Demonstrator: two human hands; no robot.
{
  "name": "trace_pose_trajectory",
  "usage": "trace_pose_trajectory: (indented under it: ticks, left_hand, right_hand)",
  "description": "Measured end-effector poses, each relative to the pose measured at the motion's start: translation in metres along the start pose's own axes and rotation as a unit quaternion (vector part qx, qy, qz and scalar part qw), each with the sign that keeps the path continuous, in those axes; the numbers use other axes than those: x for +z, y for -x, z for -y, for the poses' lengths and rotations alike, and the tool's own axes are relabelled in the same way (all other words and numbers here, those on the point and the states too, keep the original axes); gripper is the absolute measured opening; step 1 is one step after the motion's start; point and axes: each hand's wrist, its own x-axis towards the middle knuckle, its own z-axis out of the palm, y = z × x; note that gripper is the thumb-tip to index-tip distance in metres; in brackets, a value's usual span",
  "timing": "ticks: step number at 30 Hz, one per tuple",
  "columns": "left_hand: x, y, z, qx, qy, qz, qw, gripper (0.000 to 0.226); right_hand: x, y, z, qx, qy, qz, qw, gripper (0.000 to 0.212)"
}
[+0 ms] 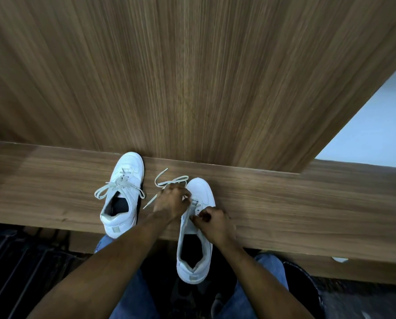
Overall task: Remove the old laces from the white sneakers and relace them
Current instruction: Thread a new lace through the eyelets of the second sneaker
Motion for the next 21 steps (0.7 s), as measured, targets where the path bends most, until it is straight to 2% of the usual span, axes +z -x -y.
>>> trace_pose_trajectory:
  ticks: [5, 8, 12, 15, 18, 21]
  left_hand:
    - [-0.002, -0.004, -0.003, 0.07, -0.198, 0.017, 0.978, 0.033]
    - [-0.007, -0.005, -0.006, 0.062, -0.199, 0.059, 0.976, 0.035]
    - [-0.018, -0.011, -0.005, -0.03, -0.094, 0.146, 0.984, 0.031]
    - [-0.031, -0.021, -0.009, -0.093, 0.086, 0.19, 0.974, 0.04]
    - [-0.062, -0.031, -0.023, -0.108, 0.297, 0.116, 0.942, 0.045]
    - [-0.103, -0.038, -0.046, -0.066, 0.371, 0.067, 0.924, 0.036]
  right_hand:
    - [-0.002, 0.0, 0.001, 0.01, -0.001, 0.004, 1.0, 0.035]
    - [0.0, 0.0, 0.0, 0.01, -0.015, 0.007, 1.0, 0.035]
    - [0.002, -0.001, 0.0, 0.004, 0.011, 0.02, 1.0, 0.036]
    - [0.001, -0.001, 0.001, -0.006, 0.024, 0.025, 0.999, 0.035]
    - [0.003, -0.002, 0.004, -0.001, 0.027, 0.03, 0.999, 0.034]
    - [0.001, -0.006, 0.007, 0.03, -0.01, 0.034, 0.999, 0.036]
